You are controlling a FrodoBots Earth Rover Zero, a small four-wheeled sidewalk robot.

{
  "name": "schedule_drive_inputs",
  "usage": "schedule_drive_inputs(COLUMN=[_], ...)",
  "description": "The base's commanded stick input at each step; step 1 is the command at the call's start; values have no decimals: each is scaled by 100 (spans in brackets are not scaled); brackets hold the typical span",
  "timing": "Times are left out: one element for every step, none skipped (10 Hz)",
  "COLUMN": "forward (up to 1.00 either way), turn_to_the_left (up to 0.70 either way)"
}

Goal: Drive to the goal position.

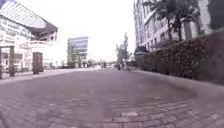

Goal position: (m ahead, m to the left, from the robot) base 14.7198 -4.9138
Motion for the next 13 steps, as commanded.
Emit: schedule_drive_inputs(forward=[70, 70, 70, 70, 70, 70, 70, 70, 70, 70, 70, 70, 70], turn_to_the_left=[0, 0, 0, 0, 0, 0, 0, 0, 0, 0, 0, 0, 0])
